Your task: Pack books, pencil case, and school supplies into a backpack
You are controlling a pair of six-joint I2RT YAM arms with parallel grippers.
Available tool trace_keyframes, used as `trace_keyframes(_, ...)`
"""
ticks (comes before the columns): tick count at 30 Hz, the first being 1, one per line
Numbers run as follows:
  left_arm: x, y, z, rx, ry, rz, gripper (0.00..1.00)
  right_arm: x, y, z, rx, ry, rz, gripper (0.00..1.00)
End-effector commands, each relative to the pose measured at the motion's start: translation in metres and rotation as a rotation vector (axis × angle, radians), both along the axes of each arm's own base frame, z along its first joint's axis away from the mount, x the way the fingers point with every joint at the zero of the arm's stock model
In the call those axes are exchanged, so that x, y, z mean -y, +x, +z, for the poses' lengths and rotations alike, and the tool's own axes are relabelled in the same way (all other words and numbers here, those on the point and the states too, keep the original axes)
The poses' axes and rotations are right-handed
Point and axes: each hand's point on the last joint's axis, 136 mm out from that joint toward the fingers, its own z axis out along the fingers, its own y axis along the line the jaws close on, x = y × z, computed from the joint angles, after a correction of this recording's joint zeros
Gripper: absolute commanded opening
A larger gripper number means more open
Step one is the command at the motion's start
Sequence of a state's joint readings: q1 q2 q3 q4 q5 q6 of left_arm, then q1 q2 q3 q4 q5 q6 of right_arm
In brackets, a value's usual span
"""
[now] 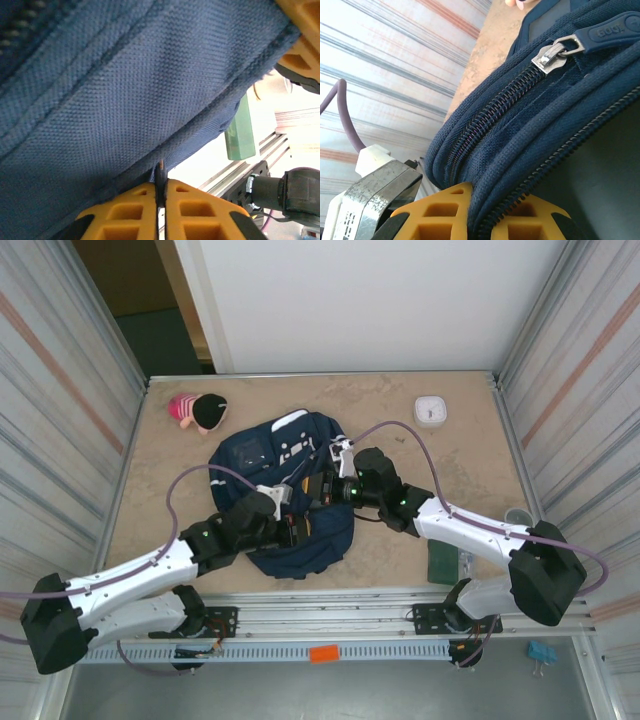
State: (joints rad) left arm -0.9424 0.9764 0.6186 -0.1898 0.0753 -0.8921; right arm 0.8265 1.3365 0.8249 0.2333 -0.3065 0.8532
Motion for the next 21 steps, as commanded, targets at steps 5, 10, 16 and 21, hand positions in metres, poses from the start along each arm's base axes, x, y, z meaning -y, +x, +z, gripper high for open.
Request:
trace_keyframes(5,-0.016,0.006,0.002,0.031,0.07,0.054,0.0,-0.001,0.001,0.061,0.167,0.087,0.013,0.0)
trace_keyframes(10,-0.047,-0.004,-0.014,-0.004,0.131,0.126,0.0,0.025,0.012,0.064,0.181,0.044,-0.023,0.0)
trace_keyframes(16,-0.08,-0.017,-0.029,0.008,0.147,0.172,0.0,0.067,0.037,0.065,0.145,0.054,-0.086,0.0)
trace_keyframes(21,-0.068,-0.01,-0.009,0.118,0.052,0.135,0.0,0.059,0.031,0.064,0.11,0.102,-0.041,0.0)
